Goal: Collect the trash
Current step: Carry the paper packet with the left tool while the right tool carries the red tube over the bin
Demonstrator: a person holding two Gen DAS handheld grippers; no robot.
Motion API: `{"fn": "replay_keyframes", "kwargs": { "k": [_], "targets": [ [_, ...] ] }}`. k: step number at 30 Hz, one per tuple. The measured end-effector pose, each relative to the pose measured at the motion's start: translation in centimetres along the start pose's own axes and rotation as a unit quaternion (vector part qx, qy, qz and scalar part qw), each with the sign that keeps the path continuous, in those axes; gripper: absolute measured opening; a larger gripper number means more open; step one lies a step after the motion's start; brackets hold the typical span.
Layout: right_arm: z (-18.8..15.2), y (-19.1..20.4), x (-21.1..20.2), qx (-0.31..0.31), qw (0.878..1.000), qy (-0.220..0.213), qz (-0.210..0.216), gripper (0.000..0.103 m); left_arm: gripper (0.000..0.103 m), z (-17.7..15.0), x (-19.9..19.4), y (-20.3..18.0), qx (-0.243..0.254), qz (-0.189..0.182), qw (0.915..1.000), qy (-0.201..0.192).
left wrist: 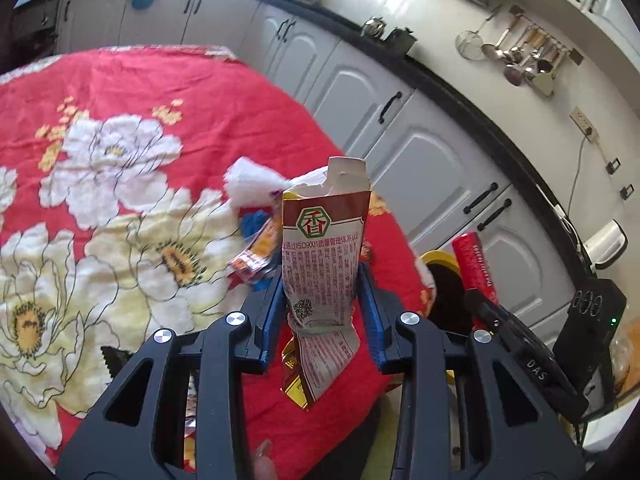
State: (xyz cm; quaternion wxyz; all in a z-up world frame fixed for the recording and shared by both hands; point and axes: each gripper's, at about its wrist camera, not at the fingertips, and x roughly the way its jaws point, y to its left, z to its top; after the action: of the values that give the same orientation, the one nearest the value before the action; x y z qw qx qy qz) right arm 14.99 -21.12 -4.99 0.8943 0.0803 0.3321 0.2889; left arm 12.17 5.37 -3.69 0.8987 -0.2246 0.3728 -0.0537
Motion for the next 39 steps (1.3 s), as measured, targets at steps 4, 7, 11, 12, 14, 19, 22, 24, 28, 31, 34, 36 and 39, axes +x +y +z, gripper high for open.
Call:
{"fn": "replay_keyframes", "kwargs": {
  "k": [4, 7, 11, 12, 14, 19, 22, 24, 28, 31, 34, 36, 39],
  "targets": [
    [0.1, -0.8, -1.1, 0.004, 1.000, -0.010, -0.004, 0.033, 0.027, 0.5, -0.1, -1.4, 0.010, -0.010, 0.9999, -0.009],
    [0.0, -1.4, -1.9, 0.007, 1.000, -0.017, -0.009, 0.033, 0.027, 0.8, 0.2, -2.9, 0.020, -0.019, 0.9996, -0.012],
    [0.0, -2.7, -3.0, 0.014, 0.999, -0.026, -0.019, 0.033, 0.027, 1.1, 0.9, -4.7, 0.032, -0.030, 0.9990, -0.011],
    [-0.1, -3.1, -3.4, 0.017, 0.999, -0.029, -0.023, 0.033, 0.027, 1.2, 1.1, -5.2, 0.035, -0.033, 0.9988, -0.010],
    [-0.2, -3.8, -4.0, 0.022, 0.999, -0.033, -0.030, 0.033, 0.027, 1.2, 1.6, -6.2, 0.044, -0.038, 0.9982, -0.009],
    [-0.5, -6.0, -5.3, 0.039, 0.997, -0.044, -0.049, 0.033, 0.027, 1.0, 2.8, -8.5, 0.062, -0.052, 0.9967, -0.004],
    [-0.7, -7.3, -6.0, 0.049, 0.996, -0.050, -0.061, 0.033, 0.027, 0.9, 3.4, -9.9, 0.070, -0.059, 0.9958, -0.002],
    [-0.7, -8.2, -6.5, 0.056, 0.995, -0.054, -0.069, 0.033, 0.027, 0.7, 4.0, -11.0, 0.076, -0.065, 0.9950, 0.001],
    [-1.0, -9.6, -7.2, 0.065, 0.992, -0.060, -0.085, 0.033, 0.027, 0.3, 5.0, -12.9, 0.091, -0.075, 0.9930, 0.005],
    [-1.3, -10.8, -7.7, 0.075, 0.990, -0.065, -0.096, 0.033, 0.027, 0.0, 5.9, -14.4, 0.100, -0.081, 0.9916, 0.010],
    [-1.8, -12.1, -8.3, 0.085, 0.988, -0.068, -0.107, 0.033, 0.027, -0.5, 6.7, -15.6, 0.109, -0.088, 0.9900, 0.016],
    [-2.0, -12.8, -8.5, 0.090, 0.987, -0.069, -0.114, 0.033, 0.027, -0.8, 7.2, -16.2, 0.115, -0.091, 0.9890, 0.019],
    [-2.6, -14.0, -9.0, 0.099, 0.985, -0.071, -0.125, 0.033, 0.027, -1.3, 8.1, -17.2, 0.124, -0.095, 0.9874, 0.026]
  ]
}}
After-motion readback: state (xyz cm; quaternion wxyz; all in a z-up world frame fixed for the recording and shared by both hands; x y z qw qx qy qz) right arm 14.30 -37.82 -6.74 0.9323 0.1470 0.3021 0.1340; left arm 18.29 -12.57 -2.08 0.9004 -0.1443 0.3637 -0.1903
